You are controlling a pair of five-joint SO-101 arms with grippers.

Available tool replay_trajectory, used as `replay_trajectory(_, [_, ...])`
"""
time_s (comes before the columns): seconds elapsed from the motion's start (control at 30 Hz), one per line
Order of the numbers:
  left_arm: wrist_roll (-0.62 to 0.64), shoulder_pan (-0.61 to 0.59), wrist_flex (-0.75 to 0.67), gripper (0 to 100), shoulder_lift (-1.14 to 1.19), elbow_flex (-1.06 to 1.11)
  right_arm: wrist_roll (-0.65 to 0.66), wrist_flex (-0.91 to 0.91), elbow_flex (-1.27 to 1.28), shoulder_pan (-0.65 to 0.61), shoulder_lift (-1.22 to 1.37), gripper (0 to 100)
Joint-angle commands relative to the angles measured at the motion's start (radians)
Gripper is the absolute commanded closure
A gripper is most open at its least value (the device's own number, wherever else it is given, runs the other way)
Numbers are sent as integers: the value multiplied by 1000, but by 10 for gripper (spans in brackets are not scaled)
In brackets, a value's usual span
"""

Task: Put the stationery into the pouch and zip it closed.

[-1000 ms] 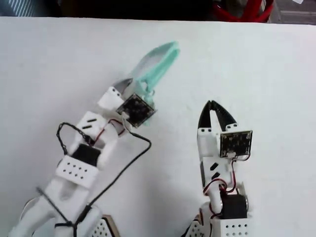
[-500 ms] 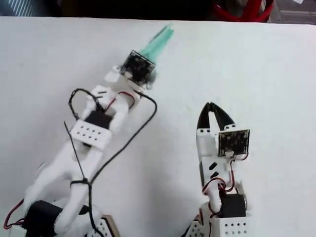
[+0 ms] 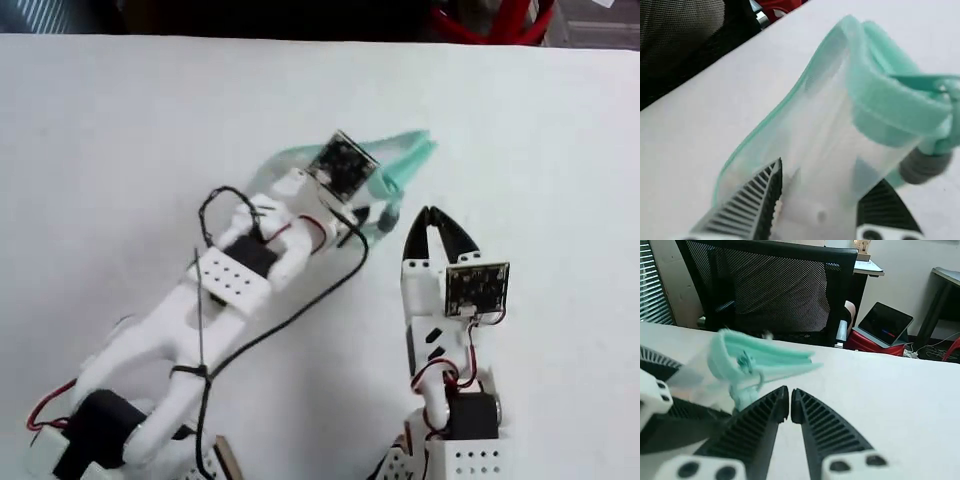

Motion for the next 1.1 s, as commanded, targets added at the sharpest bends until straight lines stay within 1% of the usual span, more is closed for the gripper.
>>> replay_trajectory(0.0, [25, 91, 121, 769, 8, -46, 2, -22, -5, 13, -7, 974])
replay_trajectory(0.17, [25, 156, 324, 758, 4, -150, 2, -24, -5, 13, -7, 974])
replay_trajectory(0.33, [20, 151, 526, 751, -1, -308, 3, -24, -3, 13, -1, 974])
replay_trajectory(0.43, [-54, 143, 667, 751, -2, -423, 66, -35, 18, 12, -5, 974])
replay_trajectory(0.53, [-94, 93, 772, 752, -2, -555, 98, -111, 69, 12, -1, 974])
replay_trajectory(0.6, [-95, 62, 809, 752, -2, -620, 100, -140, 91, 12, -1, 974])
replay_trajectory(0.7, [-97, 56, 829, 750, -2, -655, 100, -145, 95, 12, -1, 974])
replay_trajectory(0.9, [-94, 58, 802, 745, -2, -687, 100, -143, 100, 12, 1, 974])
replay_trajectory(0.97, [-72, 5, 786, 745, -2, -727, 100, -143, 100, 12, 1, 974])
replay_trajectory(1.03, [-61, -58, 801, 745, -2, -772, 100, -143, 100, 13, 1, 974])
replay_trajectory(1.07, [-83, -85, 833, 745, -2, -786, 101, -143, 100, 13, 1, 974])
